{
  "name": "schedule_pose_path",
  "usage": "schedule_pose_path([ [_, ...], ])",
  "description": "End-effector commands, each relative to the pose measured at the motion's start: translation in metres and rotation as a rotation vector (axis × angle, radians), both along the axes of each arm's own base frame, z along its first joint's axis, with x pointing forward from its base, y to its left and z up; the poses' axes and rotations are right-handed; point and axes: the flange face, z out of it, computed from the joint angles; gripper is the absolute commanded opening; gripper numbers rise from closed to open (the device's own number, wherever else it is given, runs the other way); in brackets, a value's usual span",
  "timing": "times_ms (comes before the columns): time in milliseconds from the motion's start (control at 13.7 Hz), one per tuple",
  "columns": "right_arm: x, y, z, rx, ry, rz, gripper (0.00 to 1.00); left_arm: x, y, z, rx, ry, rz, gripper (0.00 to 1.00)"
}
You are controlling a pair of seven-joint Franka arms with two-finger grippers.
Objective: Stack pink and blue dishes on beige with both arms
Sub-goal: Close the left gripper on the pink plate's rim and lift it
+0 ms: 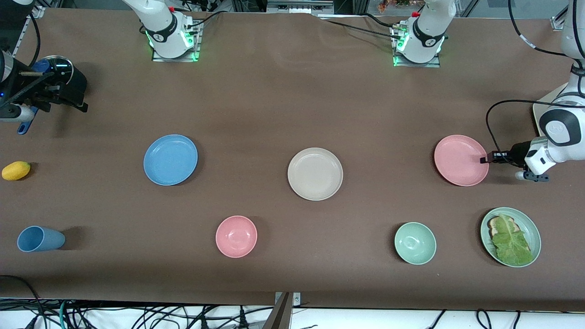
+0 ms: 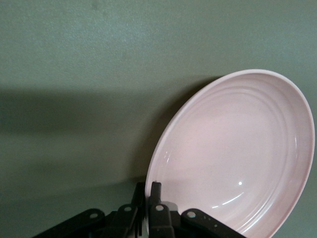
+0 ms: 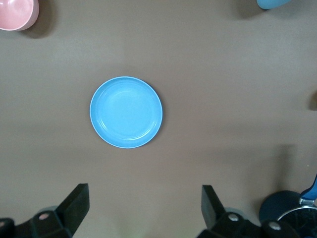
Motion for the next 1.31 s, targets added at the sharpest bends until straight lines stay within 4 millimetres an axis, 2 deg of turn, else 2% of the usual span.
schedule_pose_path([
  [0, 0.0, -0.002, 0.006, 0.017, 0.0, -0.007, 1.0, -0.002, 0.001, -0.001, -0.011, -0.02, 0.006, 0.0],
  [146, 0.0, -0.002, 0.006, 0.019, 0.001, -0.007, 1.0, 0.003, -0.003, 0.018, -0.024, -0.014, 0.0, 0.0],
  [365, 0.0, -0.003, 0.007, 0.017, -0.001, -0.013, 1.0, 0.009, -0.014, 0.07, -0.021, 0.002, -0.009, 0.0],
  [438, -0.001, -0.003, 0.007, 0.018, -0.003, -0.014, 1.0, 0.013, -0.022, 0.085, -0.005, 0.005, -0.016, 0.0],
  [583, -0.001, -0.003, 0.007, 0.017, -0.001, -0.015, 1.0, 0.02, -0.042, 0.1, -0.001, 0.017, -0.018, 0.0],
  [729, -0.001, -0.001, 0.008, 0.017, -0.001, -0.013, 1.0, 0.032, -0.076, 0.103, -0.007, 0.029, -0.02, 0.0],
  [948, -0.001, -0.002, 0.008, 0.017, -0.001, -0.015, 1.0, 0.055, -0.161, 0.128, 0.007, 0.063, 0.039, 0.0],
  [1167, -0.002, -0.001, 0.009, 0.017, -0.001, -0.015, 1.0, 0.067, -0.226, 0.148, 0.012, 0.093, 0.1, 0.0],
  [1240, -0.002, -0.001, 0.009, 0.017, -0.001, -0.015, 1.0, 0.069, -0.253, 0.15, 0.016, 0.106, 0.113, 0.0],
])
